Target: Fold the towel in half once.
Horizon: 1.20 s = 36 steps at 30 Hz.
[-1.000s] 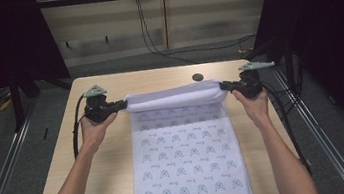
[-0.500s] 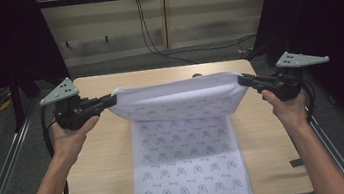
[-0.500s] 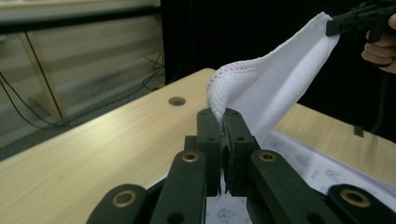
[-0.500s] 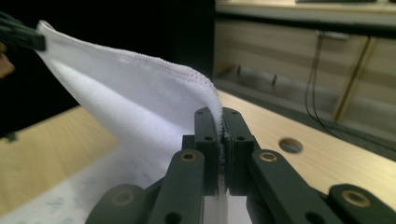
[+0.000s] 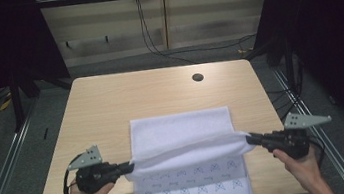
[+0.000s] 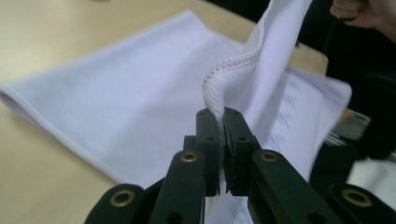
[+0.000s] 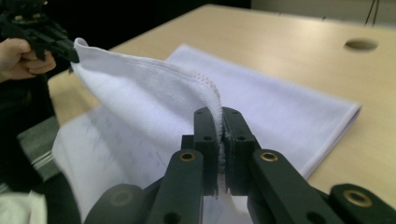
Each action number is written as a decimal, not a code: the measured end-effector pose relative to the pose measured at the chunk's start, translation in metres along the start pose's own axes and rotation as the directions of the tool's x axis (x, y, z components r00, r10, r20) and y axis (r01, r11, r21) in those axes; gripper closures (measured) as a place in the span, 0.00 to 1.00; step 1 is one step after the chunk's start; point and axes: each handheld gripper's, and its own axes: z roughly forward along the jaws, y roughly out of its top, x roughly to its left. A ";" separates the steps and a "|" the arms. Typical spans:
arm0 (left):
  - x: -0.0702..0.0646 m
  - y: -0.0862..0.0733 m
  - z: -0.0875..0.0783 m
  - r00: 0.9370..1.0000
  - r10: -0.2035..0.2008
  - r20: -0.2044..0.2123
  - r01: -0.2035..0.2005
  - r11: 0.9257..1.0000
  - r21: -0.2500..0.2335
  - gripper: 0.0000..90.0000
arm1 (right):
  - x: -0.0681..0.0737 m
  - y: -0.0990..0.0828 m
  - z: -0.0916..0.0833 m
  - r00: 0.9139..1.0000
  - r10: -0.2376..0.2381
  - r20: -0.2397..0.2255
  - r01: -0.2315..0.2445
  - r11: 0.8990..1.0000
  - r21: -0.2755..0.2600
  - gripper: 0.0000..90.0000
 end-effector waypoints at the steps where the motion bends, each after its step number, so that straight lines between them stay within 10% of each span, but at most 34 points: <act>1: -0.002 -0.008 0.001 1.000 -0.007 0.008 0.007 1.000 0.013 0.96 | 0.004 -0.008 -0.001 1.000 0.005 -0.009 -0.005 1.000 0.010 0.95; 8: -0.029 -0.035 -0.002 0.987 0.014 0.159 -0.040 0.986 0.161 0.89 | 0.036 -0.056 -0.009 0.995 -0.003 -0.100 0.023 0.980 0.197 0.86; 13: -0.036 -0.038 -0.014 0.969 0.005 0.245 -0.036 0.992 0.122 0.83 | 0.048 -0.069 -0.028 0.984 0.010 -0.179 0.029 0.975 0.218 0.75; 17: -0.013 -0.030 -0.012 0.985 -0.031 0.172 0.023 0.999 0.047 0.82 | 0.036 -0.060 -0.020 0.992 0.026 -0.121 -0.007 0.988 0.151 0.74; 22: 0.034 -0.013 0.025 0.995 -0.087 0.051 0.082 0.992 0.093 0.75 | 0.010 -0.043 0.014 0.998 0.026 -0.065 -0.017 0.989 0.145 0.75; 23: 0.056 -0.006 0.045 0.991 -0.129 0.025 0.124 0.984 0.130 0.73 | -0.004 -0.033 0.039 1.000 -0.010 -0.029 0.016 0.979 0.204 0.72; 29: 0.092 0.009 0.081 0.988 -0.126 -0.084 0.138 0.979 0.147 0.68 | -0.043 -0.014 0.096 1.000 -0.003 0.024 -0.003 0.962 0.272 0.66; 34: 0.096 0.009 0.093 0.987 -0.074 -0.140 0.099 0.977 0.187 0.78 | -0.064 -0.014 0.132 0.997 -0.009 0.075 -0.017 0.943 0.332 0.70; 36: 0.094 0.007 0.089 0.989 -0.040 -0.146 0.070 0.975 0.210 0.91 | -0.059 -0.020 0.135 0.992 -0.077 0.104 0.033 0.925 0.378 0.84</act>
